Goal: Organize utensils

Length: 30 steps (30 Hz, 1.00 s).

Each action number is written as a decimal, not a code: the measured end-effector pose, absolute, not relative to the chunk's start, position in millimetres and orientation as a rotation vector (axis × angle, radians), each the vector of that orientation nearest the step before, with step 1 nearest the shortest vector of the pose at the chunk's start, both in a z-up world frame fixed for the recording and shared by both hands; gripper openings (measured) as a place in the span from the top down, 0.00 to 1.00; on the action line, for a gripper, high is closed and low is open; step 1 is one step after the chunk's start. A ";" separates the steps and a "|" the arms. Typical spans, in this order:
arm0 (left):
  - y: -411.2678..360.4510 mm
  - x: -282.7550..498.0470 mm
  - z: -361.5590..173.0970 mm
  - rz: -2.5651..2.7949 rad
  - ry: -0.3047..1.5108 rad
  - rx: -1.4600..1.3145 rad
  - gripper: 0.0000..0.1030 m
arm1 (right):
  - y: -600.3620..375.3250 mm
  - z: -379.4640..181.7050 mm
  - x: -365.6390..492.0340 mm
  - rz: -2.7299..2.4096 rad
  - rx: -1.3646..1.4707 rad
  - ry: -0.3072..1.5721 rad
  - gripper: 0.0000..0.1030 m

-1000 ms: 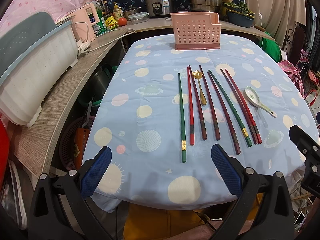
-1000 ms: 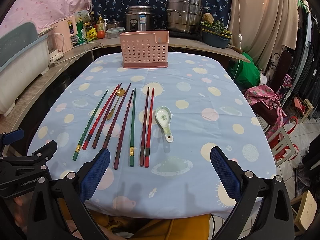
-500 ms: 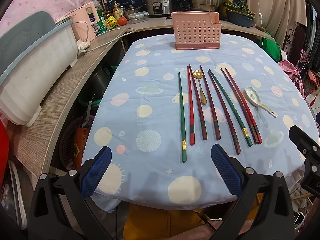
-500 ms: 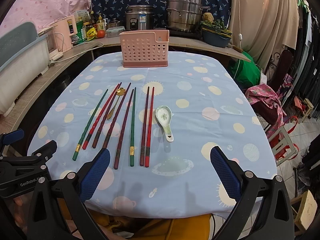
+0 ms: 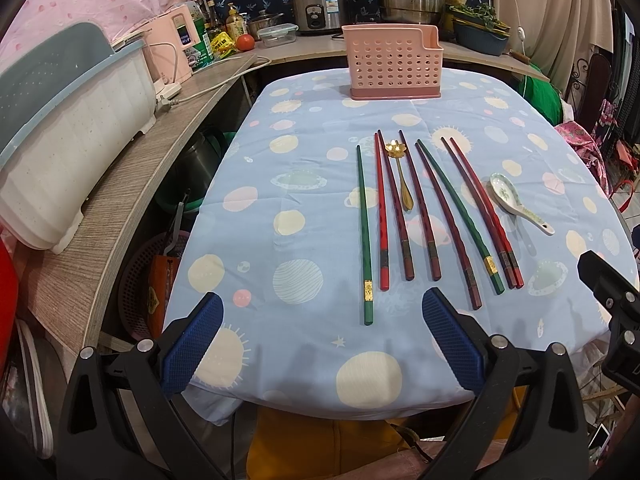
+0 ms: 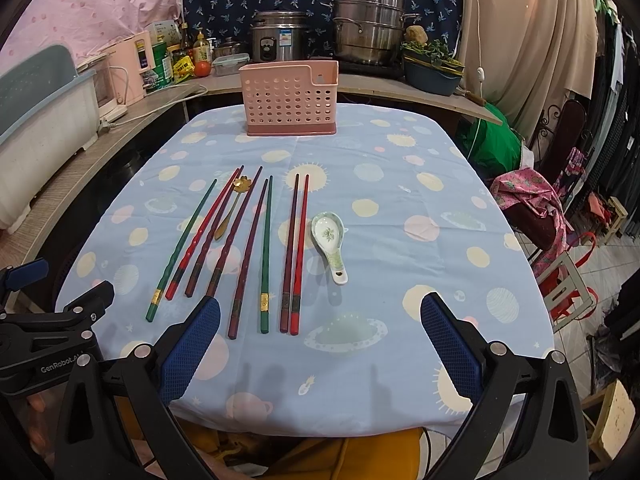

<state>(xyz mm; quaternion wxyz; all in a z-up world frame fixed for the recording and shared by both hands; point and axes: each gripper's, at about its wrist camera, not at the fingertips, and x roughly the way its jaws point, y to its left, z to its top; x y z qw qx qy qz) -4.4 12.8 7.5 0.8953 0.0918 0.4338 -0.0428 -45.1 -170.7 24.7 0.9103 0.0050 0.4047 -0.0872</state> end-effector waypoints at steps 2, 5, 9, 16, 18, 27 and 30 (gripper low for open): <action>12.7 -4.7 7.8 -0.089 0.900 0.189 0.08 | -170.7 24.7 -45.1 -0.180 0.010 0.835 0.07; 12.9 -3.5 6.6 -0.097 0.913 0.174 0.08 | -170.3 24.4 -45.1 -0.180 0.012 0.836 0.07; 14.5 1.1 2.3 -0.100 0.932 0.156 0.08 | -168.7 23.5 -43.5 -0.178 0.016 0.839 0.07; 19.4 14.3 -12.9 -0.114 0.999 0.111 0.08 | -172.5 19.4 -40.6 -0.177 0.035 0.852 0.07; 21.1 18.3 -20.9 -0.121 1.027 0.102 0.08 | -174.7 18.4 -38.9 -0.178 0.038 0.856 0.07; 23.4 36.7 -58.5 -0.139 1.127 0.084 0.22 | -181.3 9.9 -32.0 -0.183 0.056 0.881 0.07; 23.5 41.2 -65.7 -0.147 1.148 0.072 0.27 | -184.1 6.7 -29.2 -0.187 0.063 0.892 0.07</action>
